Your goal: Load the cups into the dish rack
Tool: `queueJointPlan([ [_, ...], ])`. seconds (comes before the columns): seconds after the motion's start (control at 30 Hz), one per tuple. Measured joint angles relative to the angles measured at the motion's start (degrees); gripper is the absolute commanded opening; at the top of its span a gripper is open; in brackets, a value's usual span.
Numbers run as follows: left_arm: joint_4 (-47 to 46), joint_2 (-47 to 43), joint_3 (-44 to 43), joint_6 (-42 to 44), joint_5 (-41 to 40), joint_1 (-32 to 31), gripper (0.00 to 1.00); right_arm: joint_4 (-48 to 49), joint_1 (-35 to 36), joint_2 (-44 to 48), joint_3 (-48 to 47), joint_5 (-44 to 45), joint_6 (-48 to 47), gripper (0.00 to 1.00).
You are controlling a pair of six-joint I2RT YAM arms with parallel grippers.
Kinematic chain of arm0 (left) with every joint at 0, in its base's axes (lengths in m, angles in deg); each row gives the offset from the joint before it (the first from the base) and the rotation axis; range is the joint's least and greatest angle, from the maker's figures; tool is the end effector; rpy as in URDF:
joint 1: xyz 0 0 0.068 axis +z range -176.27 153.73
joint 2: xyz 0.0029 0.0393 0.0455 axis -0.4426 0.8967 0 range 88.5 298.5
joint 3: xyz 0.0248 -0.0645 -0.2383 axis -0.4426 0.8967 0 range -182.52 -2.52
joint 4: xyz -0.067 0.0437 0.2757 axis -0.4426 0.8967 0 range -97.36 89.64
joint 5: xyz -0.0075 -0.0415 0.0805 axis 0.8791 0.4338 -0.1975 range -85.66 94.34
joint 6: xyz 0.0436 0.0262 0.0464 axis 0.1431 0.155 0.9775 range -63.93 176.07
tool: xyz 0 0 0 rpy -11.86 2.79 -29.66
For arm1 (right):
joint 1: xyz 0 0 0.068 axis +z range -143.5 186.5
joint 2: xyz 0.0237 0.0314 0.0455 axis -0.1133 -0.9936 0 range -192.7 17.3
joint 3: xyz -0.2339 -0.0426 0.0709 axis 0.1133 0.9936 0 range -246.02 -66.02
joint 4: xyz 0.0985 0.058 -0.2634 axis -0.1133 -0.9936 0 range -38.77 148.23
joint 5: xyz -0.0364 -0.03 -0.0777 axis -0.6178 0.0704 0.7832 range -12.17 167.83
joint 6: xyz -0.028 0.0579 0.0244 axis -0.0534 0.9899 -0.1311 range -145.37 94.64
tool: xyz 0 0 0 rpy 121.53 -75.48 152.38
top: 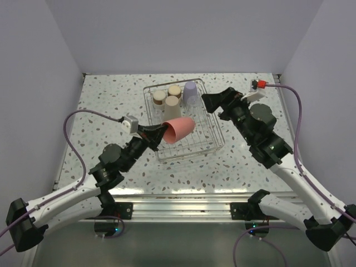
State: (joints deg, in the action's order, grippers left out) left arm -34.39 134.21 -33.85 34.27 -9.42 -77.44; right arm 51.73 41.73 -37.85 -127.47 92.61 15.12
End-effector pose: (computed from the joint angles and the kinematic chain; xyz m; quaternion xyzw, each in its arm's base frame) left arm 0.1715 -0.1919 0.3027 0.0668 0.6239 -0.4007 0.6676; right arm 0.2333 0.1472 0.3982 0.1229 0.6976 0.3576 0.6086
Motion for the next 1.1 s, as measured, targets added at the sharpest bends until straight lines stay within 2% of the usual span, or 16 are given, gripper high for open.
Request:
queueJointPlan([
  [0.13,-6.0,-7.6,7.0,-0.7,-0.9,0.2,0.0,12.3,0.0,-1.2,6.7,-10.1,8.8,0.98],
  [0.27,-11.1,-11.3,10.0,-1.2,-2.4,0.2,0.0,22.7,0.0,-4.7,10.5,-17.4,16.7,0.98],
  [0.43,-17.7,-10.7,11.6,-2.1,-3.3,0.2,0.0,36.3,0.0,-9.8,15.0,-24.0,26.6,0.98],
  [0.67,-24.2,-3.7,11.6,-3.1,-4.4,0.2,0.0,55.8,1.8,-15.8,20.1,-29.2,39.0,0.98],
  [0.87,-31.5,0.7,11.6,-4.2,-5.4,0.2,0.0,62.8,3.1,-16.3,20.2,-28.3,41.2,0.98],
  [1.1,-37.4,3.7,11.6,-4.7,-5.5,0.2,0.0,63.6,4.3,-16.4,20.2,-28.3,41.2,0.98],
])
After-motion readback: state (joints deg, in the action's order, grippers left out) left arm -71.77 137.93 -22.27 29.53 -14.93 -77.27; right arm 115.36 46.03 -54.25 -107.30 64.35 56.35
